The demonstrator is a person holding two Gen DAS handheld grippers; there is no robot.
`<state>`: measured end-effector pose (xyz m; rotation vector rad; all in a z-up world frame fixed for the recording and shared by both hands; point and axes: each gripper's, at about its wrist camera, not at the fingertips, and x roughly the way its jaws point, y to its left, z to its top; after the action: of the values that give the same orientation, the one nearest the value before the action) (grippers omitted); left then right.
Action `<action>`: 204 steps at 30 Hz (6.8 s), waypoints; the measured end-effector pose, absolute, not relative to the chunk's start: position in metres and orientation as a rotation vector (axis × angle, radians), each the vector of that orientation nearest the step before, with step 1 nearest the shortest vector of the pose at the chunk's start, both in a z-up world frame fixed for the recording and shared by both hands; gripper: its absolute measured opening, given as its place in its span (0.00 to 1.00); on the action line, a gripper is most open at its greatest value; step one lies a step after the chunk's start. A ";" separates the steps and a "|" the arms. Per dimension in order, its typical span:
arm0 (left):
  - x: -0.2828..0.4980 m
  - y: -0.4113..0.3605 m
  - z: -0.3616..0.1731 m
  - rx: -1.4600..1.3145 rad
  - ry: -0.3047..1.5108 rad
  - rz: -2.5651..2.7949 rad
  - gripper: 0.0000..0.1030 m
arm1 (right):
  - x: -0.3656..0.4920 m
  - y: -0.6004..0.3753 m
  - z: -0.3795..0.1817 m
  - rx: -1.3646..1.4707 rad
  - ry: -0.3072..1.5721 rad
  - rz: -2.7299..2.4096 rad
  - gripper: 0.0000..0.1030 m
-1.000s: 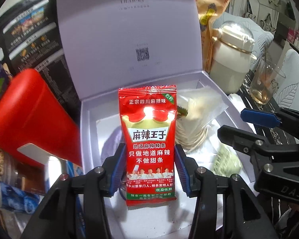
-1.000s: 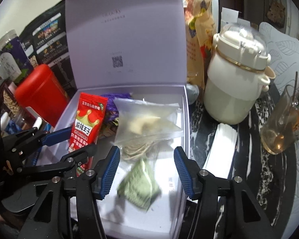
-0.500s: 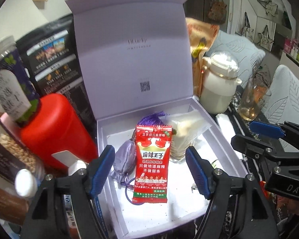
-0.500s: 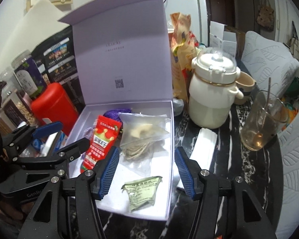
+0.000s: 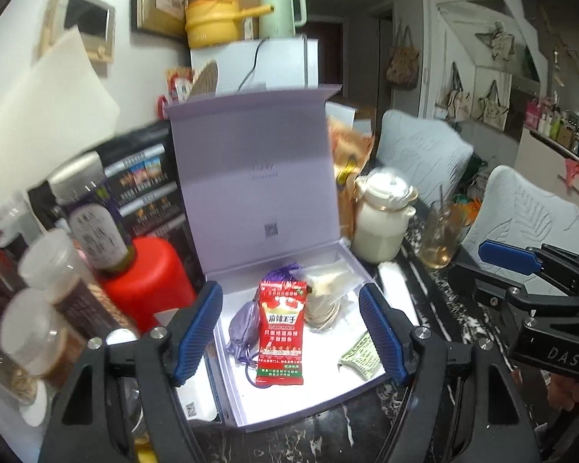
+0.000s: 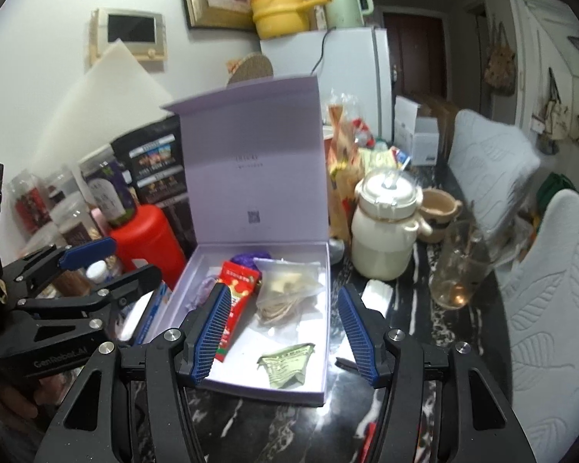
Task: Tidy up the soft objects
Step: 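Withdraw both open tools from the box toward the loose red packets on the table, then grasp the dark red chocolate bar with the right tool while the left tool grasps the red candy packet, then lift the chocolate bar with the right tool while the left tool lifts the red candy packet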
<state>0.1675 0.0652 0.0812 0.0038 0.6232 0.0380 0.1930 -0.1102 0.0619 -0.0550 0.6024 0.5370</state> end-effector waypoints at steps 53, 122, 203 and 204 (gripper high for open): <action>0.068 -0.057 0.027 -0.001 0.727 -0.344 0.90 | 0.017 -0.253 -0.009 0.061 0.631 0.232 0.76; 0.221 -0.149 -0.095 0.142 1.012 -0.592 0.43 | 0.134 -0.295 -0.110 -0.092 0.890 0.170 0.32; -0.006 0.087 -0.036 -0.231 0.852 -0.158 0.32 | 0.000 -0.083 -0.079 -0.089 0.801 0.745 0.26; -0.004 0.088 -0.037 -0.228 0.853 -0.157 0.32 | 0.001 -0.081 -0.077 -0.089 0.799 0.742 0.26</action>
<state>-0.0035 0.0882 -0.0374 -0.2282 0.8528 -0.1568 0.0011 -0.0808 -0.0772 -0.0890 0.7986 0.7419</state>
